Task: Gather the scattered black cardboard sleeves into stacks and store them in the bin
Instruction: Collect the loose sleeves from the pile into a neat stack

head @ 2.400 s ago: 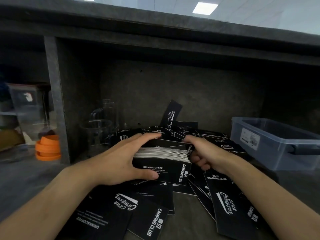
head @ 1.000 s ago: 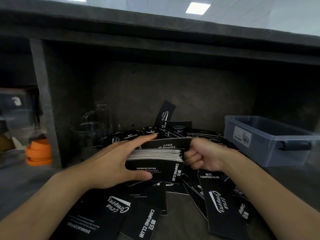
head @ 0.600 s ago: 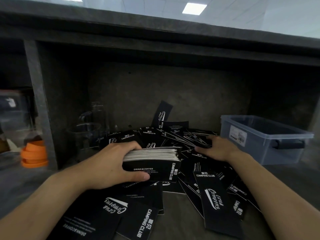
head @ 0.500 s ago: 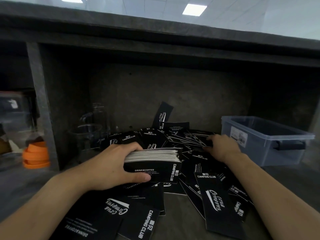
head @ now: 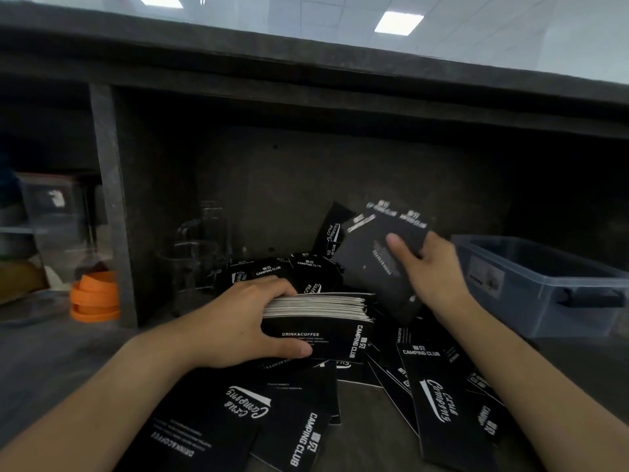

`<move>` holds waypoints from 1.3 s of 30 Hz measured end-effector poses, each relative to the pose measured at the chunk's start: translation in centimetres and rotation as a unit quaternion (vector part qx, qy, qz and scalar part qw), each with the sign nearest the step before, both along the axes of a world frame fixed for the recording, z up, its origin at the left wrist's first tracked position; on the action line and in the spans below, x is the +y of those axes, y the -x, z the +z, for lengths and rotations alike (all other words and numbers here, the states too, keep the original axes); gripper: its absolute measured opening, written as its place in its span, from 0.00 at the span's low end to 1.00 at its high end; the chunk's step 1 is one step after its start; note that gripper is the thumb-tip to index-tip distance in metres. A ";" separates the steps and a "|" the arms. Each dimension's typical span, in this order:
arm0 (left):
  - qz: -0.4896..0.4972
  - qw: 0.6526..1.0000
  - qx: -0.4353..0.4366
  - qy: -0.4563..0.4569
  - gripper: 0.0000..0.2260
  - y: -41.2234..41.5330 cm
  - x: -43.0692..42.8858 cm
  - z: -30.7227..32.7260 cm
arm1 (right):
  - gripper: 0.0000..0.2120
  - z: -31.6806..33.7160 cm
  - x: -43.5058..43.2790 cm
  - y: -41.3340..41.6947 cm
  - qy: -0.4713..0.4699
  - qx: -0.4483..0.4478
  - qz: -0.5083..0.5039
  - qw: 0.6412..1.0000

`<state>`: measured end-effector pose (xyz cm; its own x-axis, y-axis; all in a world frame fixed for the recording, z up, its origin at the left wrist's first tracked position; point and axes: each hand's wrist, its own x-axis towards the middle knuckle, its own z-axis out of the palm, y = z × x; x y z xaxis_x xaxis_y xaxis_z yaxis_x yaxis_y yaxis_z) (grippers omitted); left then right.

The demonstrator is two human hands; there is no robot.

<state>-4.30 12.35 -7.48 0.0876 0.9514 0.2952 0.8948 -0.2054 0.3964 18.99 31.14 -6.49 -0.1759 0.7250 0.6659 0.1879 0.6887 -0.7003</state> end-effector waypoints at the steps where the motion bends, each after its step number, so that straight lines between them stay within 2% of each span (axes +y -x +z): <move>1: 0.001 1.000 0.009 -0.003 0.23 0.0 0.1 0.0 | 0.10 -0.7 0.4 0.2 0.021 -0.055 0.048 0.997; 3: 0.002 1.000 0.015 -0.009 0.23 0.1 0.2 -0.1 | 0.13 -1.7 0.8 0.0 0.043 -0.218 0.125 0.967; 4: 0.001 1.000 0.012 -0.012 0.23 0.2 0.2 -0.1 | 0.15 -1.9 0.8 -0.1 0.040 -0.271 0.157 0.949; 5: -0.002 1.000 0.008 -0.013 0.24 0.3 0.2 -0.2 | 0.15 -1.8 0.6 -0.2 0.035 -0.286 0.173 0.942; 9: -0.003 1.000 0.009 -0.005 0.27 0.3 0.3 -0.2 | 0.19 -0.9 -0.4 -0.2 0.011 -0.204 0.157 0.966; 13: 0.001 1.000 0.014 -0.001 0.24 0.2 0.3 -0.1 | 0.16 -1.3 -0.6 -0.2 0.004 -0.315 0.148 0.937; 14: 0.003 1.000 0.014 0.000 0.24 0.2 0.3 0.0 | 0.14 -1.3 -0.6 -0.2 0.007 -0.318 0.157 0.935; 16: 0.006 1.000 0.011 0.001 0.25 0.2 0.2 0.0 | 0.12 -1.0 -0.9 -0.2 0.016 -0.266 0.179 0.947; 18: 0.007 1.000 0.000 0.005 0.24 0.2 0.2 0.0 | 0.12 -0.7 -1.5 0.1 0.065 -0.145 0.209 0.965; 21: 0.007 0.998 -0.055 0.025 0.23 0.2 0.3 0.1 | 0.13 -0.6 -2.5 1.2 0.190 -0.007 0.257 0.948; 25: 0.010 0.994 -0.101 0.029 0.23 0.2 0.4 -0.1 | 0.15 -0.7 -3.3 2.1 0.218 0.061 0.277 0.934; 27: 0.022 0.994 -0.109 0.024 0.29 0.3 0.5 -0.2 | 0.16 -0.6 -3.6 2.1 0.258 0.083 0.292 0.917; 30: 0.023 0.992 -0.122 0.021 0.51 0.5 0.5 -0.4 | 0.15 -0.5 -3.8 2.3 0.329 0.100 0.330 0.879; 32: 0.007 0.992 -0.127 0.022 0.58 0.5 0.5 -0.5 | 0.16 -0.7 -4.0 2.4 0.362 0.079 0.346 0.862; 34: -0.004 0.992 -0.128 0.022 0.56 0.2 0.4 -0.4 | 0.16 -0.9 -4.3 2.4 0.379 0.025 0.343 0.859; 36: -0.023 0.989 -0.144 0.016 0.49 -0.2 0.4 -0.1 | 0.16 -1.0 -4.2 2.0 0.369 -0.021 0.338 0.866; 39: -0.047 0.984 -0.171 0.009 0.38 -0.4 0.2 0.0 | 0.20 -0.3 -3.9 1.3 0.333 -0.006 0.329 0.884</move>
<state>-3.93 12.60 -7.49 0.0737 0.9492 0.3058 0.6863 -0.2708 0.6750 17.70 27.22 -6.81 -0.7086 0.6943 0.1263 -0.0901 0.0885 -0.9920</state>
